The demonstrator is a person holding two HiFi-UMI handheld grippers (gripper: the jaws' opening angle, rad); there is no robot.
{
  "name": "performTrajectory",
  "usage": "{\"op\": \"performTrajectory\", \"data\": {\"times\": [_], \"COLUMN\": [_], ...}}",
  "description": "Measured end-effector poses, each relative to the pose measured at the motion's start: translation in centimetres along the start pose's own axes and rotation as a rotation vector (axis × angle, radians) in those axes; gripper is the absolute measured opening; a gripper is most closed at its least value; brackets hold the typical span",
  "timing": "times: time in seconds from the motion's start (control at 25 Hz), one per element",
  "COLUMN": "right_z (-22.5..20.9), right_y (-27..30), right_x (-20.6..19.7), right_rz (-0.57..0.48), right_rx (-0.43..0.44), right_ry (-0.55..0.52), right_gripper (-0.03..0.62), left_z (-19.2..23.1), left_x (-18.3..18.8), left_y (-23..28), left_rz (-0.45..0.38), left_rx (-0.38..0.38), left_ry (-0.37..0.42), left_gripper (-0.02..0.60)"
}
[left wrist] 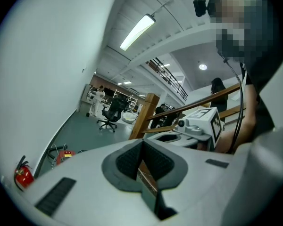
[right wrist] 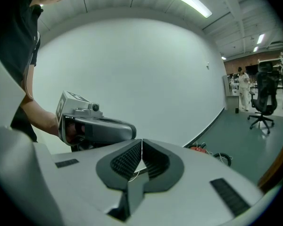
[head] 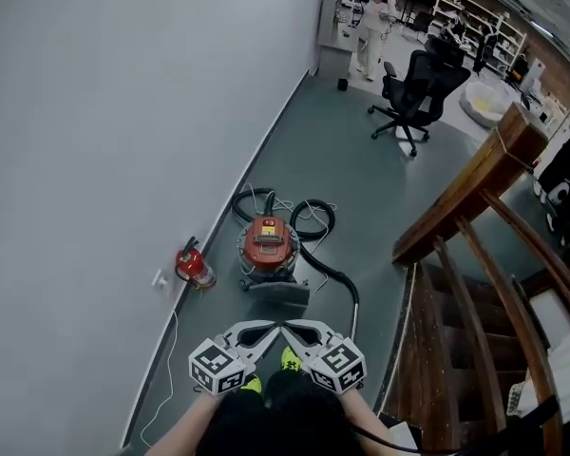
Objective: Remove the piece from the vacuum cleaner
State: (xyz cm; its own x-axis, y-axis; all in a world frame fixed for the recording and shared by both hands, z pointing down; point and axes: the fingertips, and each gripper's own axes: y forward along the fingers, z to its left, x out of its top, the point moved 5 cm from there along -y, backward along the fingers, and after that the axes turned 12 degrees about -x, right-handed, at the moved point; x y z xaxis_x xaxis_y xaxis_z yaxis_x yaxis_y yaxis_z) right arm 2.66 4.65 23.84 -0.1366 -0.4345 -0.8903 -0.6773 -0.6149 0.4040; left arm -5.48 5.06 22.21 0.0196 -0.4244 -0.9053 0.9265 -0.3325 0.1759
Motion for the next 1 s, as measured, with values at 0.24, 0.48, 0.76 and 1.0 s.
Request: {"op": "performTrajectory", "data": {"times": [0.24,0.48,0.76,1.0], "right_z": [-4.1,-7.4,-8.5,-8.3], "right_y": [1.2,2.4,4.2,5.8], "right_x": [0.4,0.9,0.4,-0.6], "right_rz": [0.013,0.029,0.062,0.09], "right_rx": [0.06,0.087,0.09,0.059], "right_ry": [-0.012,-0.022,-0.025,-0.025], "right_gripper": [0.017,0.017,0.017,0.017], "left_z": [2.3,4.4,6.5,8.0], "left_x": [0.6,1.3,0.7,-0.4], "left_y": [3.2,5.8,6.3,5.8], "left_rz": [0.006,0.028,0.043,0.072], "left_rx": [0.033,0.055,0.051,0.017], "left_ry": [0.003,0.009,-0.013,-0.004], "left_gripper": [0.009,0.009,0.009,0.009]}}
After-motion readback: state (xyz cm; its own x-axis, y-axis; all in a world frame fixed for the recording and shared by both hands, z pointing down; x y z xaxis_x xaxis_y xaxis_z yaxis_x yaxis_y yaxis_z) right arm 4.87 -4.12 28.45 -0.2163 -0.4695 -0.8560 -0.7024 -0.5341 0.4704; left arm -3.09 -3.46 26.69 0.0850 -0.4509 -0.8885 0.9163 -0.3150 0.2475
